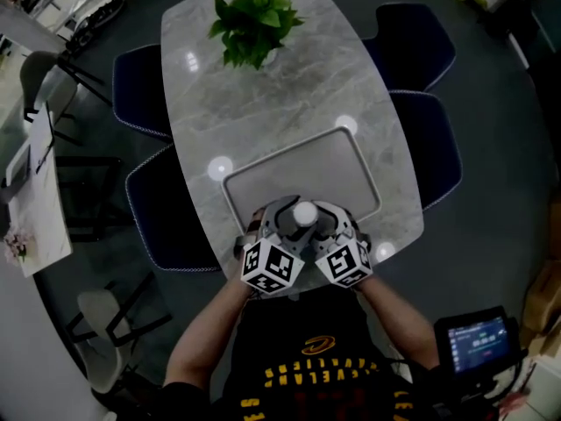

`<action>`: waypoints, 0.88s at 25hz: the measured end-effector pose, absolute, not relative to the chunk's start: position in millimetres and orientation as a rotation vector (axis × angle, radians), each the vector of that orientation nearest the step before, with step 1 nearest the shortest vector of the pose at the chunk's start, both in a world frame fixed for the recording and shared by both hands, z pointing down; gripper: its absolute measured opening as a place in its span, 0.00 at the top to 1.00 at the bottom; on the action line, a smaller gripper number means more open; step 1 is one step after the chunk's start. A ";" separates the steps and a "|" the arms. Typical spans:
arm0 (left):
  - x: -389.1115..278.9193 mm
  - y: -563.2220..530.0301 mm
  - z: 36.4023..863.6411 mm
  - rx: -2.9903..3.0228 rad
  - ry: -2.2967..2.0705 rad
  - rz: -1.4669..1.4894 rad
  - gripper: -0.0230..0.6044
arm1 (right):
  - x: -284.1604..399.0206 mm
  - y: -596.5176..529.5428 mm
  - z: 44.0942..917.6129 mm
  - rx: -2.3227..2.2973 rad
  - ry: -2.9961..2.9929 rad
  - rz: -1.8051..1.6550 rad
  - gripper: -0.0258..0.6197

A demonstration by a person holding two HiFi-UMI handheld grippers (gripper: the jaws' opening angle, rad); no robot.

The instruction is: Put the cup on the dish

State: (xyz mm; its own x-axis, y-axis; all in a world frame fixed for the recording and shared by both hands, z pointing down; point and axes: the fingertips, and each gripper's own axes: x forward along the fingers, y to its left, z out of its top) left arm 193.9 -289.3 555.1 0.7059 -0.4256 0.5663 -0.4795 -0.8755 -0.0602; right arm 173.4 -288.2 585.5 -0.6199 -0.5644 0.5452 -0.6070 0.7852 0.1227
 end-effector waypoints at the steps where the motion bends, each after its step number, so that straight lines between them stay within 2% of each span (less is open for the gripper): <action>1: 193.9 -289.3 557.1 2.808 -0.752 0.895 0.55 | 173.3 -288.4 586.5 0.859 -2.396 0.099 0.63; 22: 182.6 -316.4 605.5 2.673 -0.880 0.856 0.55 | 165.1 -313.0 633.7 0.690 -2.321 0.139 0.63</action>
State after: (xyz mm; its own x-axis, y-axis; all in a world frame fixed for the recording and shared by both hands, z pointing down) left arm 182.6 -316.4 605.5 0.6552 -0.4803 0.5831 -0.5962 -0.8028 0.0087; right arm 165.1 -313.0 633.7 -0.6125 -0.4396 0.6570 -0.5150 0.8524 0.0903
